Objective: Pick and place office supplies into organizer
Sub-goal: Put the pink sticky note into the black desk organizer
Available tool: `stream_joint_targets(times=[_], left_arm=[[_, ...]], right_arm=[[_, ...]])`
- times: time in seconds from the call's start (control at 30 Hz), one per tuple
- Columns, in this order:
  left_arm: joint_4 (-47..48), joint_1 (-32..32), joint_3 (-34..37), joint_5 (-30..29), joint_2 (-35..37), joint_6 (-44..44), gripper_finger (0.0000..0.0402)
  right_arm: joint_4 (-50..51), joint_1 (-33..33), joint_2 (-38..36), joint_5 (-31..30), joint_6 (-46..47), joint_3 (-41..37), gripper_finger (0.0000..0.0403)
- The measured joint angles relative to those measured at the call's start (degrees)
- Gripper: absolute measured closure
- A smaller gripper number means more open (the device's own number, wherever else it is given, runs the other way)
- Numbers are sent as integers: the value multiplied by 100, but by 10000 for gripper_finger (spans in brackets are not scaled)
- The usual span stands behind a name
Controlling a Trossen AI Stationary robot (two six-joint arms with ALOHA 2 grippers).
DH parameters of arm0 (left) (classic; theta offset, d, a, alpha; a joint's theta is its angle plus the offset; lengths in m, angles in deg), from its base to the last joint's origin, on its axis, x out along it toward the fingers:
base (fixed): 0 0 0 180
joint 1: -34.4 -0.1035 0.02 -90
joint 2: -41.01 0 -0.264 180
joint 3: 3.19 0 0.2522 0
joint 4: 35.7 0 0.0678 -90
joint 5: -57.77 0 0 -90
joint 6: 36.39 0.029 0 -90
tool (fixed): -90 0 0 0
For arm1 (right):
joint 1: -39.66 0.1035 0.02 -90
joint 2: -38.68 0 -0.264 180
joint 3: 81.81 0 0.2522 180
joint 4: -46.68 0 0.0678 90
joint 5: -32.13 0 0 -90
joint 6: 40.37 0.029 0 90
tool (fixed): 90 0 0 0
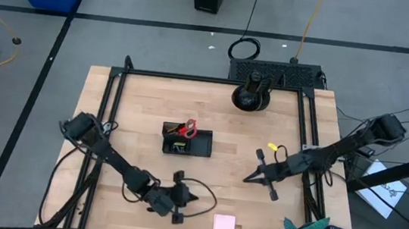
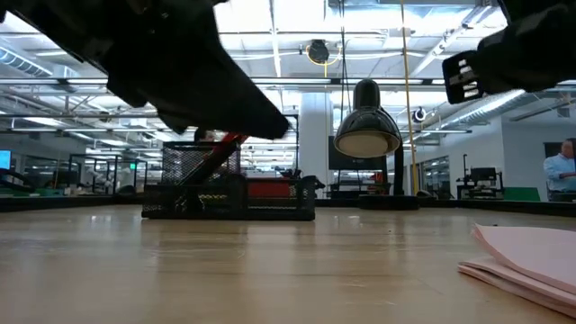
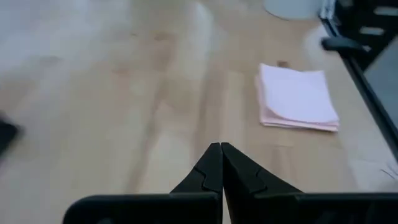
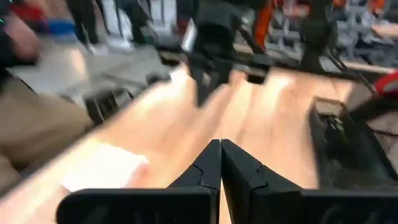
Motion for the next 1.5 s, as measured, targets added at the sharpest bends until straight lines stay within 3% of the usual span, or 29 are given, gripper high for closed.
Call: stream_joint_targets(times=[0.1,0.23,0.37,0.7,0.83,1.0,1.13,1.3,1.5], left_arm=[[52,37,-331,221,-361,139,392],[125,115,-750,161,-757,616,386],[111,155,-940,-166,-975,823,393],[103,173,-1006,-265,-991,589,396],[496,162,-1286,-268,-991,529,397],[1568,160,-1993,-266,-991,800,399],[2459,160,-2543,-212,-991,896,389],[2191,160,-2862,389,-989,1213,390],[1624,158,-2926,702,-1341,1424,394]], right_arm=[[564,235,18,-481,-85,322,399],[535,378,18,-909,-106,393,399],[289,397,13,-903,-78,404,399],[242,794,15,-942,-42,583,394],[648,1312,91,-1389,-270,1059,366],[1232,1831,447,-2177,-474,1554,300],[1334,1863,726,-2271,-473,1668,243],[1325,1633,778,-2313,-460,1676,204],[1624,1405,777,-2570,-137,1678,204]])
